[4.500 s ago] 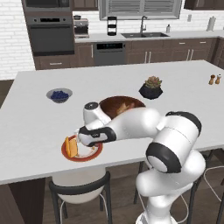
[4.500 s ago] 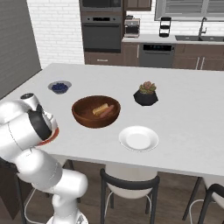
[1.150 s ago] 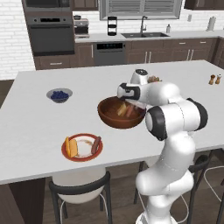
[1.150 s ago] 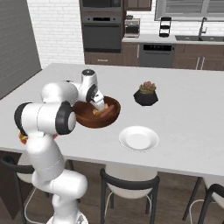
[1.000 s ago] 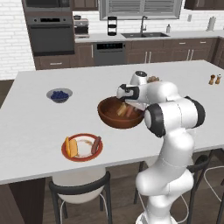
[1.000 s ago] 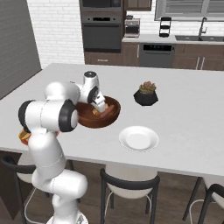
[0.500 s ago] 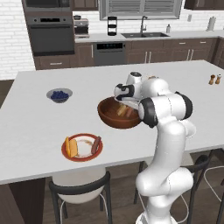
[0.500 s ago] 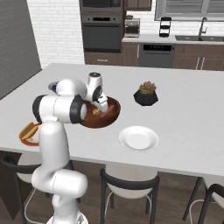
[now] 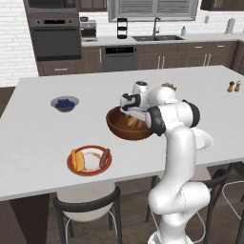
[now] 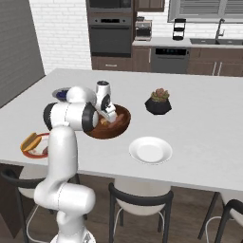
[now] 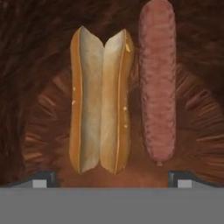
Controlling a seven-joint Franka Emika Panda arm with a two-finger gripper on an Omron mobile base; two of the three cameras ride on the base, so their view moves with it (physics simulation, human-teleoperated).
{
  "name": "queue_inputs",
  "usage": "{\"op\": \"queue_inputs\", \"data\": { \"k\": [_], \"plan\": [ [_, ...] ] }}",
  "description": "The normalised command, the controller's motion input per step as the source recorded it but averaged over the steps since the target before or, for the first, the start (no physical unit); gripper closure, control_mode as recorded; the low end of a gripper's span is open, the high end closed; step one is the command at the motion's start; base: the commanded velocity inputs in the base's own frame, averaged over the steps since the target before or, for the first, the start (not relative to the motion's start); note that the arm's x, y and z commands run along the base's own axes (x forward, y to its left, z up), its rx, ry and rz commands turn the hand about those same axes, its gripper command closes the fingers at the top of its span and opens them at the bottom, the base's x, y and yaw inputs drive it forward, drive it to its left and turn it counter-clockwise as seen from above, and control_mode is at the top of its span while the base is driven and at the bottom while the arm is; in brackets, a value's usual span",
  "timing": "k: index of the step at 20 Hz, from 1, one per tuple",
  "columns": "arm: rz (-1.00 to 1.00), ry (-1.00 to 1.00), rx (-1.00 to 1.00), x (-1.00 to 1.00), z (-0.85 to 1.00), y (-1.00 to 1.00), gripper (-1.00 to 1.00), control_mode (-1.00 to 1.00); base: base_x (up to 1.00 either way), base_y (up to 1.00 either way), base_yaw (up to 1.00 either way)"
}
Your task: Place one bun and one sausage from the bowl on each plate.
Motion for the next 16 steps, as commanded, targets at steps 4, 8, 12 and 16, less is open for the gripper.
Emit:
{"op": "queue_inputs", "data": {
  "k": [4,8,12,16],
  "plan": [
    [0.03,-0.34,-0.01,0.03,-0.4,0.0,-1.0,-1.0,0.0,0.0,0.0],
    [0.02,-0.29,-0.04,0.0,-0.4,0.0,-1.0,-1.0,0.0,0.0,0.0],
    [0.0,-0.04,-0.05,0.01,-0.27,0.0,-1.0,-1.0,0.0,0.0,0.0],
    [0.0,0.02,0.0,0.36,-0.01,0.0,-1.0,-1.0,0.0,0.0,0.0]
  ]
}}
